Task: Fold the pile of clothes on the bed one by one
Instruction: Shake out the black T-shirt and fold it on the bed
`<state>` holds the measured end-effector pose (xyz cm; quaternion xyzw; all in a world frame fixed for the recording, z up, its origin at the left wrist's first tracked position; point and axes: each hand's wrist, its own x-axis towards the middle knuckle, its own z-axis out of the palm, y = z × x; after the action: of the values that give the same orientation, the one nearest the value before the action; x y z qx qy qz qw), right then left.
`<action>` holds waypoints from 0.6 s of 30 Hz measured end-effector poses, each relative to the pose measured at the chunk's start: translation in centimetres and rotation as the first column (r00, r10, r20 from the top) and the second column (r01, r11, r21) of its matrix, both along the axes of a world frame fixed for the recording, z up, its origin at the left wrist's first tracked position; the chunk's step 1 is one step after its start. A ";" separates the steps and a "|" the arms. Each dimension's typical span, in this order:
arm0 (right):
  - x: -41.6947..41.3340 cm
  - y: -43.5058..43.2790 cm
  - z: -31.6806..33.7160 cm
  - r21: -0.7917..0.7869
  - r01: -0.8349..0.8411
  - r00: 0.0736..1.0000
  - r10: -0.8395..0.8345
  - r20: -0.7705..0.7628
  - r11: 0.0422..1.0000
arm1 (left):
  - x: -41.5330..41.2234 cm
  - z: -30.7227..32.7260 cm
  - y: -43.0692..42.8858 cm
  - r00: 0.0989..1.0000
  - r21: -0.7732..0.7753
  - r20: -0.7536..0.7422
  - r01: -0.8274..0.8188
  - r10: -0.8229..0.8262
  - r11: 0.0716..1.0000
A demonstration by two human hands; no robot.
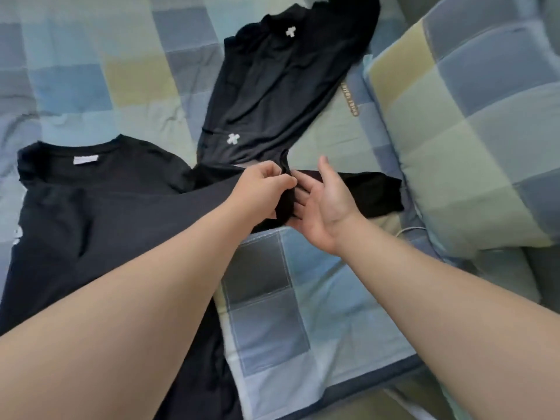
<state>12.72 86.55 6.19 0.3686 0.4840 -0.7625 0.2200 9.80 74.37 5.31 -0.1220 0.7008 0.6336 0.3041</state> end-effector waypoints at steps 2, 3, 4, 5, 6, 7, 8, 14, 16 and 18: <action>0.5 4.0 -0.2 0.013 0.060 0.998 -0.060 -0.009 0.998 | -0.1 -0.1 4.3 0.998 0.013 -0.003 0.056 -0.056 0.998; 0.5 5.7 -0.5 0.018 0.077 0.997 -0.077 -0.008 0.997 | -0.2 -0.2 6.2 0.997 0.013 -0.008 0.076 -0.076 0.997; 0.6 7.5 -0.9 0.021 0.093 0.996 -0.092 -0.007 0.995 | -0.2 -0.6 8.1 0.995 0.018 -0.008 0.096 -0.096 0.995; 0.7 9.2 -1.7 0.026 0.108 0.994 -0.108 -0.006 0.994 | -0.1 -1.1 9.8 0.994 0.030 0.004 0.111 -0.111 0.993; 0.9 10.5 -2.3 0.034 0.113 0.994 -0.113 -0.003 0.993 | 0.1 -1.8 11.1 0.992 0.032 0.019 0.121 -0.122 0.992; 0.7 12.3 -3.3 0.035 0.128 0.992 -0.128 -0.006 0.991 | -0.2 -2.8 13.0 0.989 0.027 0.020 0.145 -0.146 0.989; 0.7 13.5 -4.2 0.043 0.143 0.990 -0.144 0.006 0.989 | -0.3 -3.7 14.4 0.986 0.016 0.027 0.163 -0.164 0.986; 0.1 21.5 -10.3 0.099 0.199 0.980 -0.200 0.007 0.975 | -1.6 -9.5 23.2 0.971 -0.016 -0.045 0.236 -0.236 0.972; -0.4 23.9 -12.1 0.138 0.225 0.974 -0.227 -0.002 0.965 | -2.0 -11.5 26.2 0.949 -0.067 -0.104 0.291 -0.296 0.954; -0.9 25.4 -13.5 0.198 0.232 0.970 -0.241 0.022 0.952 | -2.3 -13.0 28.3 0.911 -0.153 -0.129 0.371 -0.391 0.916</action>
<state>11.77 111.99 -7.27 0.4611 0.5029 -0.7240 0.1012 7.51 102.62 -7.69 0.0487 0.7711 0.5245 0.3576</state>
